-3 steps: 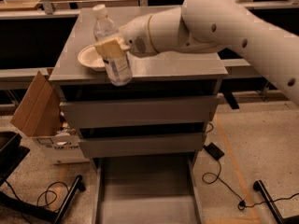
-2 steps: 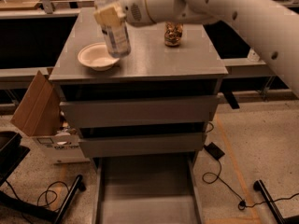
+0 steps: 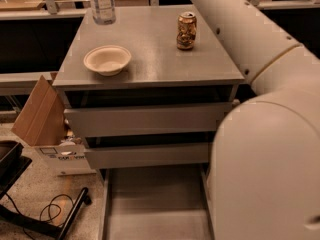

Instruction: Pick blue plastic bottle from bottom drawer and place on counter

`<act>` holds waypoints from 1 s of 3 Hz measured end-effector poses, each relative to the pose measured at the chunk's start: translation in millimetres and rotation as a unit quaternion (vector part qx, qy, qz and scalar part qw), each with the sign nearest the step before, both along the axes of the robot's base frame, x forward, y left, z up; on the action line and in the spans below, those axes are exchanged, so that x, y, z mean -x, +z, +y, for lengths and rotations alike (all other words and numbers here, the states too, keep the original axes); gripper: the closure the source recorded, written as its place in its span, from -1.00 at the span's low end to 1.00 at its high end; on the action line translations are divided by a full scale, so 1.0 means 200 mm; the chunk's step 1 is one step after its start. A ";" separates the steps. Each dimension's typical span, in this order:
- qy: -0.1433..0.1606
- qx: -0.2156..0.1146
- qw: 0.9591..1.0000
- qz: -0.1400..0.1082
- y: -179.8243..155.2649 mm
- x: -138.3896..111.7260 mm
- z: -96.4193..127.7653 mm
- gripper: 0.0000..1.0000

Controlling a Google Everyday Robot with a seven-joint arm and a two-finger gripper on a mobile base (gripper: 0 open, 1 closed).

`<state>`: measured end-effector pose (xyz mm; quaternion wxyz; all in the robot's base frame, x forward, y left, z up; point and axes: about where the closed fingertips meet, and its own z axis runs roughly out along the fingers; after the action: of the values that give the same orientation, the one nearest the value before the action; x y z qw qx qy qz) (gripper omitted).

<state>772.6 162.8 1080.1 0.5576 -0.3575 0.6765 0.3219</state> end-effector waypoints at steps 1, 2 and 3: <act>-0.031 -0.020 0.999 -0.015 0.01 -0.29 0.15 1.00; -0.057 -0.009 0.998 -0.034 -0.05 -0.49 0.26 1.00; -0.079 0.013 0.996 -0.041 -0.17 -0.64 0.29 1.00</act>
Offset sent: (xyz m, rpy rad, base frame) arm 0.1694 0.0736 -0.0148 -0.0299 -0.1278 -0.1942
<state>900.9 221.2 1045.4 0.6039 -0.3232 0.6833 0.2529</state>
